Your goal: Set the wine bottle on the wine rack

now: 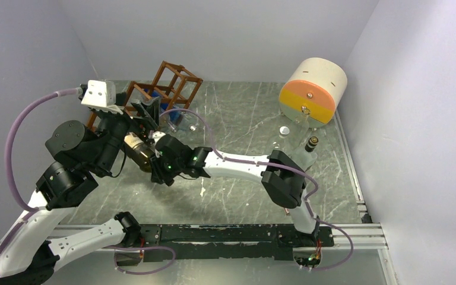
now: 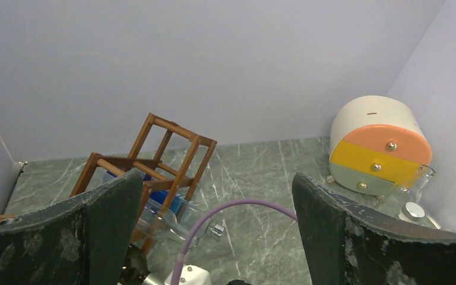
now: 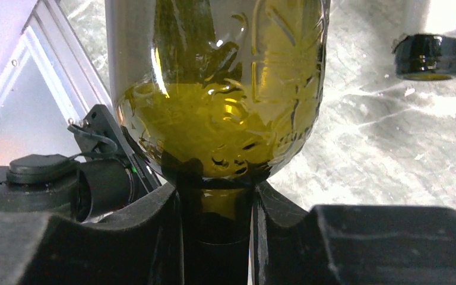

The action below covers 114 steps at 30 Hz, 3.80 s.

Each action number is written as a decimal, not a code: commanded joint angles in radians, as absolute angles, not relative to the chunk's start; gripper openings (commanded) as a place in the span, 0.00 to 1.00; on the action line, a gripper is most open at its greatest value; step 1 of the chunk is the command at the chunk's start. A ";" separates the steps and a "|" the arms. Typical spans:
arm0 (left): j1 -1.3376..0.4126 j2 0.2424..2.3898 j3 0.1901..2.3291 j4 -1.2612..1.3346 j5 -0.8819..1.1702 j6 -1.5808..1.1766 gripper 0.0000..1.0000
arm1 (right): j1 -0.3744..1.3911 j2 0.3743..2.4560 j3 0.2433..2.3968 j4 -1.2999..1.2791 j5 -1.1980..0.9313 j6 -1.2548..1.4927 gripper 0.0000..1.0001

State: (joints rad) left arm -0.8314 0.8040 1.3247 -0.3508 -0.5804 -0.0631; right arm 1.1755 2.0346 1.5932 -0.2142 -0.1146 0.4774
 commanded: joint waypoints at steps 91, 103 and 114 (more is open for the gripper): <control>-0.835 0.683 1.180 -0.247 -0.436 -0.074 0.99 | 0.965 1.607 1.438 -0.018 0.238 0.375 0.69; -0.835 0.740 1.011 -0.197 -0.344 -0.185 0.99 | 0.876 1.266 1.364 -0.454 0.778 0.248 0.76; -0.835 0.795 1.016 -0.188 -0.319 -0.199 0.99 | 0.652 1.137 1.352 -0.780 0.975 0.428 0.77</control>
State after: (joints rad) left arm -0.8314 0.7990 1.0119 -0.2356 -0.3485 -0.1780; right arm 0.7040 1.1790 1.3586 -0.5945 0.8589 0.3248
